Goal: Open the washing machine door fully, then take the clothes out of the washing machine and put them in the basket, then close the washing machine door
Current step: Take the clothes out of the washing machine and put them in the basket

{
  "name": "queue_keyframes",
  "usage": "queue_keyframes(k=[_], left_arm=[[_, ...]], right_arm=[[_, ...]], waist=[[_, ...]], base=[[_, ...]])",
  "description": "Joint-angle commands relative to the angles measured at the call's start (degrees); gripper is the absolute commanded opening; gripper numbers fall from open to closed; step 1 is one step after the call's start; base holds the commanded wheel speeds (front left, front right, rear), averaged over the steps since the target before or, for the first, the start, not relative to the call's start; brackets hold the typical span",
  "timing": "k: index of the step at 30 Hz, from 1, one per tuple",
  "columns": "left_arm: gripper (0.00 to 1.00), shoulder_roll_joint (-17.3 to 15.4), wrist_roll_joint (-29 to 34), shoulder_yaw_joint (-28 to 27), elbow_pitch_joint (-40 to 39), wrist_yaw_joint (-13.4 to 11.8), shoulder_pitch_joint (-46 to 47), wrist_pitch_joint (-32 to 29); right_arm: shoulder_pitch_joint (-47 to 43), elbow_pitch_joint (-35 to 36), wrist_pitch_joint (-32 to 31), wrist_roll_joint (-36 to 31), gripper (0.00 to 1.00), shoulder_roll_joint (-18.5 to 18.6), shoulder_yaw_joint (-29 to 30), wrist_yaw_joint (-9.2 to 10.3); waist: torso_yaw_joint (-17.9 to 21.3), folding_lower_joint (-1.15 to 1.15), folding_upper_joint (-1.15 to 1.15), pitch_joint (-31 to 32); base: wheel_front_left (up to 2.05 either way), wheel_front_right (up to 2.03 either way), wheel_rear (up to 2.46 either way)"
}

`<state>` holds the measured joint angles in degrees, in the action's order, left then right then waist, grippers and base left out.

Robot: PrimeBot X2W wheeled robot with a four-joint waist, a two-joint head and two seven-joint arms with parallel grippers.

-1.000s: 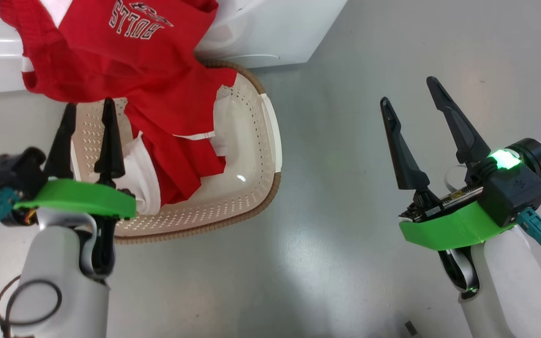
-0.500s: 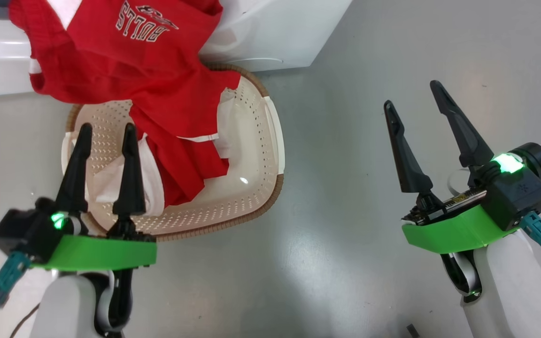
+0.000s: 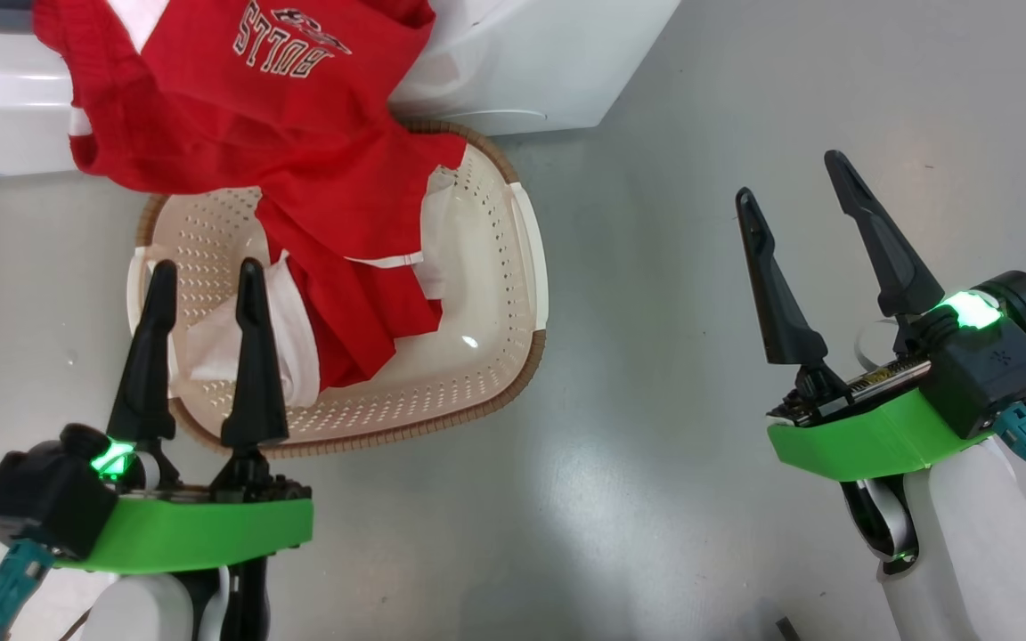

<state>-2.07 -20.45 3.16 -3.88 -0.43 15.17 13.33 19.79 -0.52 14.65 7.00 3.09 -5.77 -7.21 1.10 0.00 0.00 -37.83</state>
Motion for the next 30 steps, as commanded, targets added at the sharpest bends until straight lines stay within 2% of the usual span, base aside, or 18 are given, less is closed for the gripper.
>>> queue_keyframes(k=[1, 18, 30], left_arm=[[1.00, -0.82, -0.45, -1.42, -1.88, -0.50, -1.88, -0.18], [1.00, -0.98, -2.84, -1.16, -1.17, -0.63, -1.53, -0.36], [1.00, -2.97, -3.88, -2.66, 7.05, 0.57, 8.16, 0.30]], right_arm=[[-1.63, 1.49, 0.35, 0.25, 1.00, -0.22, -1.07, -0.28], [-1.58, 1.41, 0.35, 0.47, 1.00, -0.22, -1.20, -0.28], [-1.13, 0.89, 0.35, 0.61, 1.00, -0.22, -1.88, -0.28]], waist=[[0.01, 0.00, 0.00, -0.02], [0.38, 0.00, 0.00, -0.09], [1.32, 0.00, 0.00, -0.13]], base=[[0.00, 0.00, 0.00], [0.00, 0.00, 0.00], [0.00, 0.00, 0.00]])
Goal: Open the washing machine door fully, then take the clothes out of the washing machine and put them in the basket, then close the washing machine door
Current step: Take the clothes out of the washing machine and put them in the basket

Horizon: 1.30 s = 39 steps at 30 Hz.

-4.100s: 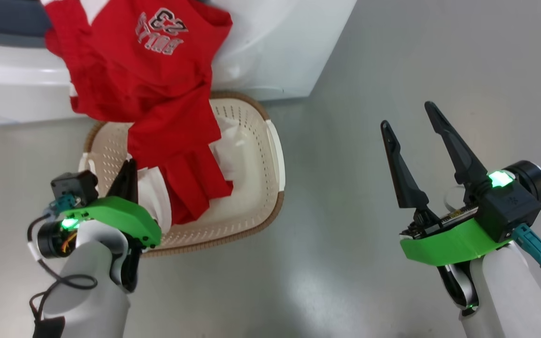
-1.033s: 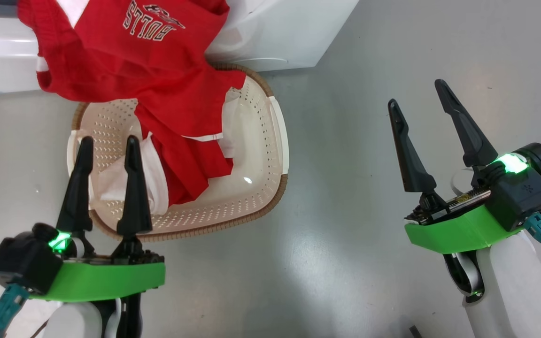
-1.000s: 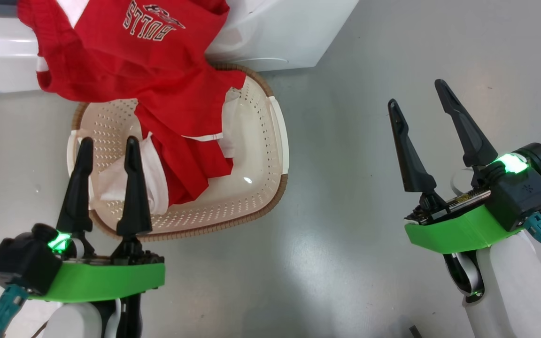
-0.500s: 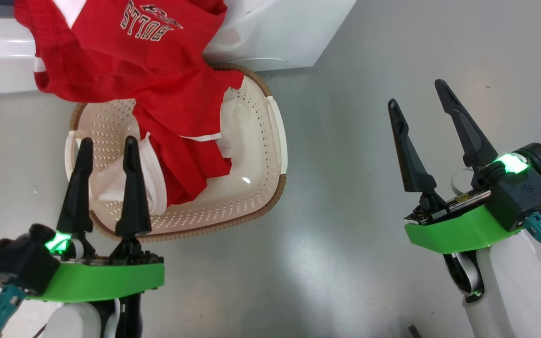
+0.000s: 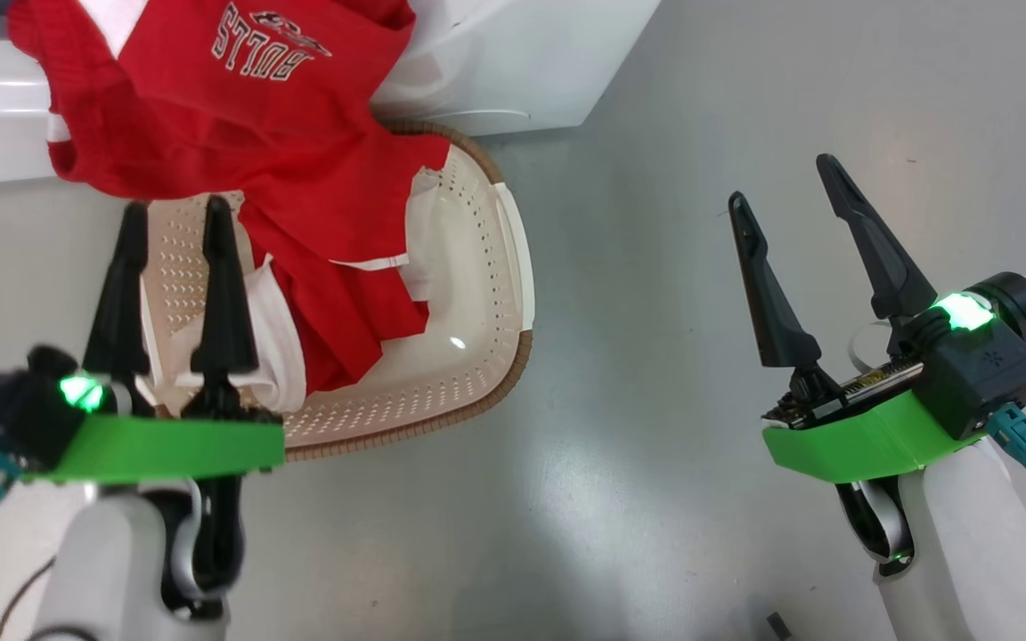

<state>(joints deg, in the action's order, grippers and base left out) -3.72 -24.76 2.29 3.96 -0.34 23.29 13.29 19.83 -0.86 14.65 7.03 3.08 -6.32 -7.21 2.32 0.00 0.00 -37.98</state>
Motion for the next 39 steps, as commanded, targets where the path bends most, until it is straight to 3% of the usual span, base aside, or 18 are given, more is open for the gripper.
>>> queue_keyframes(k=[1, 10, 19, 33, 34, 36, 39], left_arm=[[1.00, -1.44, 0.43, -1.89, 0.25, 0.58, 1.17, 0.45], [1.00, -2.33, 1.12, -3.31, 9.77, 0.83, 10.50, 1.35], [1.00, -2.52, -0.29, -5.92, 21.25, 3.04, 20.14, 1.67], [1.00, -3.76, 5.25, -6.14, 33.49, 4.73, 27.43, 1.70], [0.71, -3.83, 5.69, -6.03, 34.03, 4.85, 27.69, 1.70], [0.00, -3.75, 6.20, -6.07, 34.51, 5.17, 28.04, 1.70], [0.00, -3.49, 7.02, -5.98, 34.24, 5.69, 27.89, 1.70]], right_arm=[[-1.13, 1.24, 0.35, 0.65, 1.00, -0.21, -1.43, -0.28], [-0.95, 1.34, 0.35, 1.91, 1.00, -0.21, -2.01, -0.28], [-1.01, 1.39, 0.35, 4.10, 1.00, -0.21, -2.20, -0.28], [-1.22, 1.56, 0.35, 3.57, 1.00, -0.21, -2.64, -0.28], [-1.26, 1.57, 0.35, 3.55, 1.00, -0.21, -2.69, -0.28], [-1.31, 1.61, 0.35, 3.52, 1.00, -0.21, -2.73, -0.28], [-1.41, 1.62, 0.35, 3.44, 1.00, -0.21, -2.56, -0.28]], waist=[[0.22, 0.00, 0.00, 0.04], [1.24, 0.00, 0.00, 0.08], [2.13, 0.00, 0.00, 0.06], [2.65, 0.00, 0.00, 0.10], [2.69, 0.00, 0.00, 0.11], [2.73, 0.00, 0.00, 0.14], [2.67, 0.00, 0.00, 0.21]], base=[[0.00, 0.00, 0.00], [0.00, 0.00, 0.00], [0.00, 0.00, 0.00], [0.00, 0.00, 0.00], [0.00, 0.00, 0.00], [0.00, 0.00, 0.00], [0.00, 0.00, 0.00]])
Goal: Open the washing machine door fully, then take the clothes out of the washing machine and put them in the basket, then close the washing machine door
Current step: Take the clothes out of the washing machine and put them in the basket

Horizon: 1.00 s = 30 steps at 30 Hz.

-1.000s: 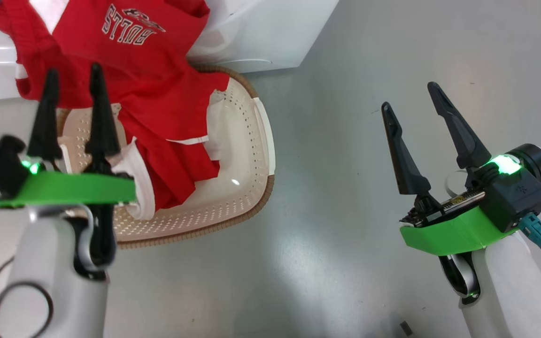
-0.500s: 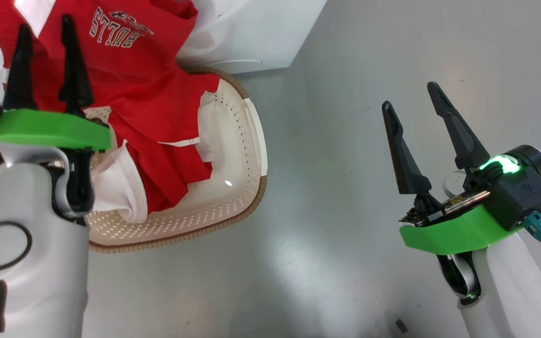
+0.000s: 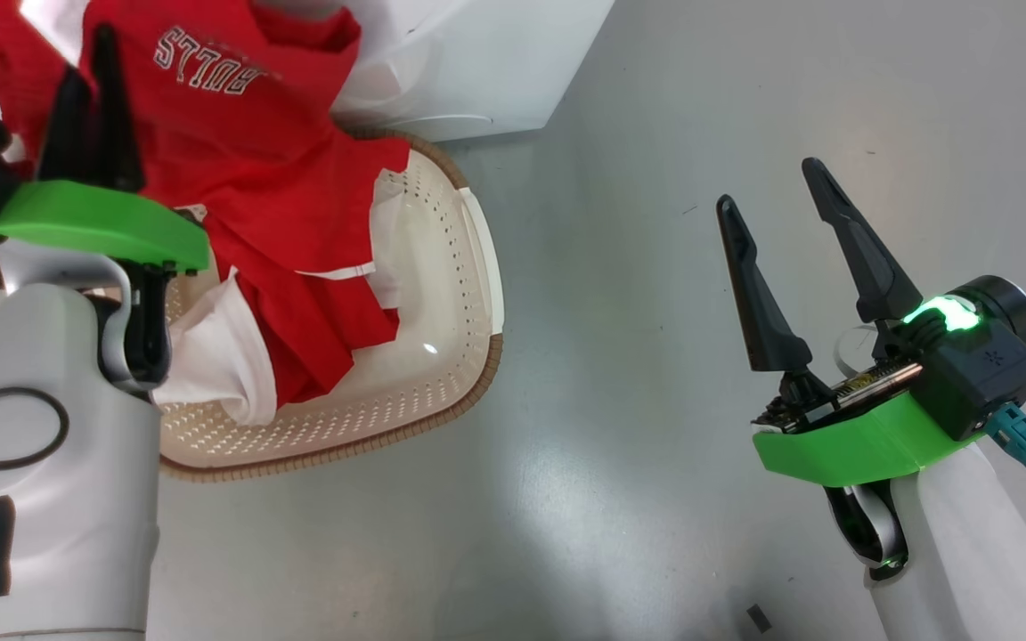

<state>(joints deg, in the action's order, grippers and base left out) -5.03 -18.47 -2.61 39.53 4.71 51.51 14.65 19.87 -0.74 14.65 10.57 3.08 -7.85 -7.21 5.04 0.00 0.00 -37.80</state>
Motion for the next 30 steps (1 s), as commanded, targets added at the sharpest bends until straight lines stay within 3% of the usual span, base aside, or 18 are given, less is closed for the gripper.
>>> queue_keyframes(k=[1, 10, 21, 30], left_arm=[[0.00, -2.08, 0.95, -1.03, -1.66, 0.84, -0.50, 0.34], [0.00, -0.89, 1.54, -1.23, -9.80, 2.00, -4.50, 0.34], [0.00, 0.50, 0.70, 0.91, -27.37, 2.49, -16.86, 0.35], [0.00, 1.36, -0.88, 2.90, -37.63, 0.31, -27.45, -2.23]], right_arm=[[-1.49, 1.50, 0.35, -0.16, 1.00, -0.21, -0.97, -0.28], [-1.71, 1.56, 0.35, -0.26, 1.00, -0.21, -0.56, -0.28], [-1.87, 1.53, 0.35, -0.66, 1.00, -0.21, 0.16, -0.28], [-1.67, 1.61, 0.35, -0.86, 1.00, -0.21, 0.28, -0.28]], waist=[[-0.08, 0.00, 0.00, 0.07], [-0.85, 0.00, 0.00, 0.12], [-2.69, 0.00, 0.00, -0.09], [-3.67, 0.00, 0.00, -0.49]], base=[[0.00, 0.00, 0.00], [0.00, 0.00, 0.00], [0.00, 0.00, 0.00], [0.00, 0.00, 0.00]])
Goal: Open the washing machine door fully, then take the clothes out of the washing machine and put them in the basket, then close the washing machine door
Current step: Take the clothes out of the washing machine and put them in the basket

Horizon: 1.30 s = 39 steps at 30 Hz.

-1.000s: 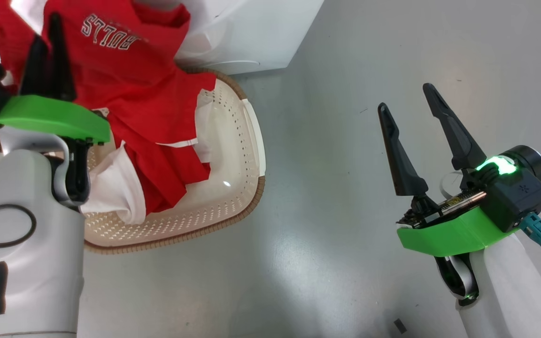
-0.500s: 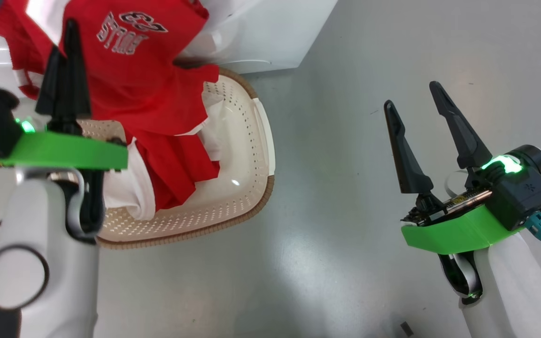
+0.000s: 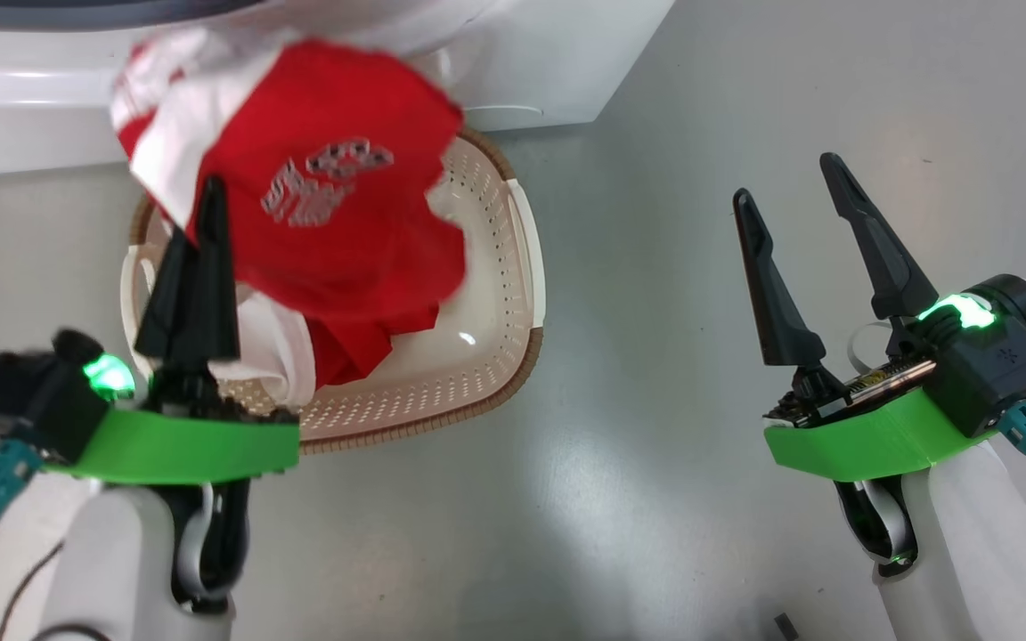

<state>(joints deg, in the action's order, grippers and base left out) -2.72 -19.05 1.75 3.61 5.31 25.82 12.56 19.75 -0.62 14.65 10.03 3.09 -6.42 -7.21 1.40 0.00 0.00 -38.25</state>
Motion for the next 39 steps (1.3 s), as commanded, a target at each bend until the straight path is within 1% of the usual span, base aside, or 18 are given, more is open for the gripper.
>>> queue_keyframes(k=[1, 5, 9, 11, 12, 17, 22, 23, 28, 31, 35, 39], left_arm=[[0.00, -0.89, -0.66, -1.40, -1.65, -0.56, -2.53, -0.36], [0.00, -0.70, -1.93, -0.84, 1.87, -0.99, -3.56, -0.77], [0.00, -0.65, -2.42, -0.35, 9.18, -0.94, -2.00, -0.51], [0.00, -0.63, -2.84, 0.13, 13.95, -0.63, -0.67, -0.76], [0.00, -0.73, -3.14, 0.80, 19.01, -0.17, 0.80, -1.29], [0.00, -1.20, -4.26, 1.95, 32.51, 0.76, 5.29, -3.26], [0.00, -1.43, -4.78, 2.83, 45.59, 1.20, 10.69, -3.89], [0.00, -1.43, -4.78, 2.83, 45.59, 1.20, 10.69, -3.89], [0.00, -1.39, -4.29, 4.53, 56.20, 1.53, 15.53, -3.56], [0.00, -1.36, -4.30, 5.35, 60.77, 1.73, 17.87, -3.49], [0.00, -1.52, -4.49, 6.40, 64.83, 1.98, 19.94, -3.33], [0.00, -1.73, -4.45, 7.94, 66.54, 2.11, 20.95, -2.89]], right_arm=[[-1.51, 1.49, 0.35, -0.31, 1.00, -0.22, -1.19, -0.28], [-1.20, 1.47, 0.35, -0.32, 1.00, -0.22, -1.40, -0.28], [-0.83, 1.33, 0.35, -0.29, 1.00, -0.22, -1.77, -0.28], [-0.70, 1.26, 0.35, -0.30, 1.00, -0.22, -1.92, -0.28], [-0.57, 1.24, 0.35, -0.35, 1.00, -0.22, -2.13, -0.28], [-0.37, 1.32, 0.35, -0.36, 1.00, -0.22, -2.27, -0.28], [-0.15, 1.38, 0.35, -0.10, 1.00, -0.22, -2.55, -0.28], [-0.15, 1.38, 0.35, -0.10, 1.00, -0.22, -2.55, -0.28], [0.21, 1.37, 0.35, 0.26, 1.00, -0.22, -3.11, -0.28], [0.21, 1.37, 0.35, 0.39, 1.00, -0.22, -3.18, -0.28], [0.19, 1.31, 0.35, 0.56, 1.00, -0.22, -3.21, -0.28], [0.18, 1.22, 0.35, 0.72, 1.00, -0.22, -3.21, -0.28]], waist=[[-0.06, 0.00, 0.00, -0.08], [-0.13, 0.00, 0.00, -0.41], [0.07, 0.00, 0.00, -0.61], [0.30, 0.00, 0.00, -0.67], [0.63, 0.00, 0.00, -0.71], [1.52, 0.00, 0.00, -0.96], [2.22, 0.00, 0.00, -1.41], [2.22, 0.00, 0.00, -1.41], [2.88, 0.00, 0.00, -1.89], [3.25, 0.00, 0.00, -2.09], [3.70, 0.00, 0.00, -2.16], [3.98, 0.00, 0.00, -2.02]], base=[[0.00, 0.00, 0.00], [0.00, 0.00, 0.00], [0.00, 0.00, 0.00], [0.00, 0.00, 0.00], [0.00, 0.00, 0.00], [0.00, 0.00, 0.00], [0.00, 0.00, 0.00], [0.00, 0.00, 0.00], [0.00, 0.00, 0.00], [0.00, 0.00, 0.00], [0.00, 0.00, 0.00], [0.00, 0.00, 0.00]])
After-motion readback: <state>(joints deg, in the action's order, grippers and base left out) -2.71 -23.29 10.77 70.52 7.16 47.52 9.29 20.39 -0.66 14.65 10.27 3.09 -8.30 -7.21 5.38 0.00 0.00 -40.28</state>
